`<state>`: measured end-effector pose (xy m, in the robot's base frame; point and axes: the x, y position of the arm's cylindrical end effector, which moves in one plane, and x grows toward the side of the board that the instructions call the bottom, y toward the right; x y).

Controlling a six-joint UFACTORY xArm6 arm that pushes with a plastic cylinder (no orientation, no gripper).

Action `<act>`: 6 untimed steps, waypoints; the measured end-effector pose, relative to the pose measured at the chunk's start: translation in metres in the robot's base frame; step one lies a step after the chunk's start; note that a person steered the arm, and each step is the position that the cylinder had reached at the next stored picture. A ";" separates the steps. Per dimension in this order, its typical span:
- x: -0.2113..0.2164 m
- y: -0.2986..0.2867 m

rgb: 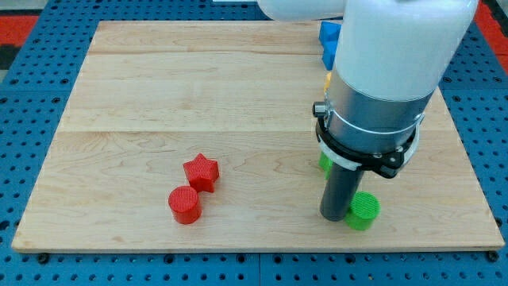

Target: Move the green star below to the yellow hexagon

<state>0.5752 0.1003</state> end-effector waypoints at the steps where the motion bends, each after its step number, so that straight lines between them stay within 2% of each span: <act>1: -0.001 0.004; 2: -0.005 -0.057; 3: -0.053 -0.047; 4: -0.075 -0.047; 5: -0.082 -0.022; 6: -0.082 -0.033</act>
